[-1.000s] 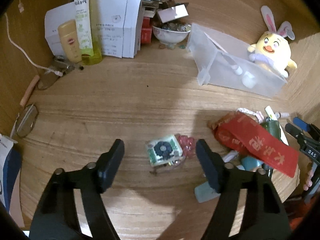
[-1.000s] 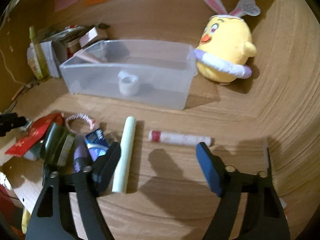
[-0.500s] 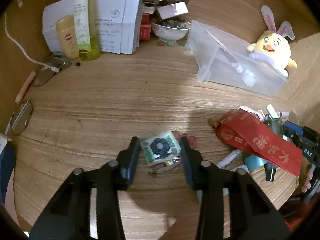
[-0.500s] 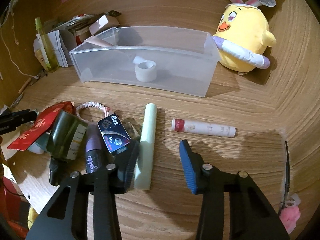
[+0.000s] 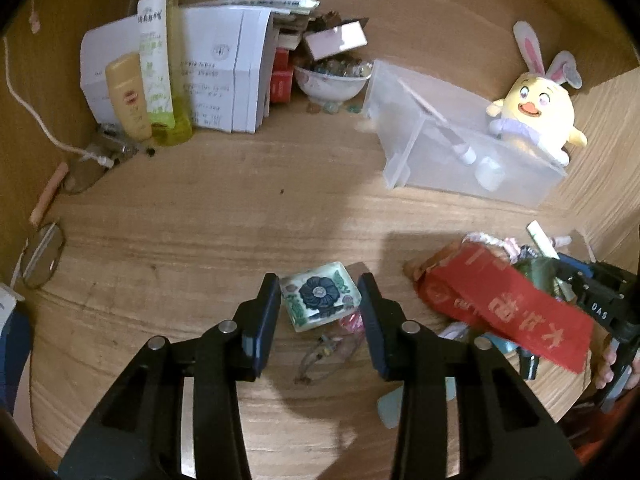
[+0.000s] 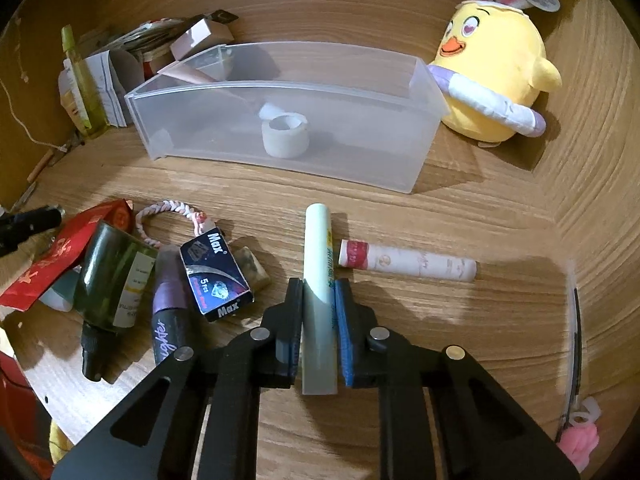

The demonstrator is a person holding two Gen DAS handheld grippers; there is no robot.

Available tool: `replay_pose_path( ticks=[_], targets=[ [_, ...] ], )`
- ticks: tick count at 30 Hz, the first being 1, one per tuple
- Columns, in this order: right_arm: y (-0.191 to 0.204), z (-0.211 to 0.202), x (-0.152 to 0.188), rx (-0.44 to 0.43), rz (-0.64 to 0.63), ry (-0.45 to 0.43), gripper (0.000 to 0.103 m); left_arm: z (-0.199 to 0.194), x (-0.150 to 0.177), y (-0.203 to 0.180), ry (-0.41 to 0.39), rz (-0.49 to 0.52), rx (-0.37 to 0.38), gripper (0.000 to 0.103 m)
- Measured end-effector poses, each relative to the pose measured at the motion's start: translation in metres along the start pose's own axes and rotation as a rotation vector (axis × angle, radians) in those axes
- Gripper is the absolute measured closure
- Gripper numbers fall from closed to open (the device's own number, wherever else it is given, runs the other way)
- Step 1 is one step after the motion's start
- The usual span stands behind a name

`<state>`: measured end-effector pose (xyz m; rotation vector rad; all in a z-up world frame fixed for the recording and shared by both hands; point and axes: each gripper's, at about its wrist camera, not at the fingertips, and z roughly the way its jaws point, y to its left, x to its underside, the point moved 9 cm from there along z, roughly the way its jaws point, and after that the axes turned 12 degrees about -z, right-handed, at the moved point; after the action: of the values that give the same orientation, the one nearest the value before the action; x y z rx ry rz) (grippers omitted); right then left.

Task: Organize objects
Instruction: 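Grasp the green circuit board with the left tool while the right tool grasps the pale green marker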

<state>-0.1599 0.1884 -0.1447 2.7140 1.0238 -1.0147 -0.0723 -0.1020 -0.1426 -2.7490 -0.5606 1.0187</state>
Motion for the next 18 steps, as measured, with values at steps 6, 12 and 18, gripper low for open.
replay_pose_path(
  ticks=[6,12,18],
  targets=[
    [-0.004,-0.012,-0.007,-0.016,0.026,-0.048,0.089,-0.01,-0.016,-0.017,-0.042,0.026,0.025,0.063],
    [-0.012,-0.029,-0.022,-0.01,0.045,-0.109,0.089,-0.019,-0.03,-0.039,-0.083,0.052,0.058,0.064],
    [-0.024,-0.044,-0.036,0.017,0.057,-0.163,0.089,-0.022,-0.044,-0.064,-0.112,0.085,0.084,0.064]
  ],
)
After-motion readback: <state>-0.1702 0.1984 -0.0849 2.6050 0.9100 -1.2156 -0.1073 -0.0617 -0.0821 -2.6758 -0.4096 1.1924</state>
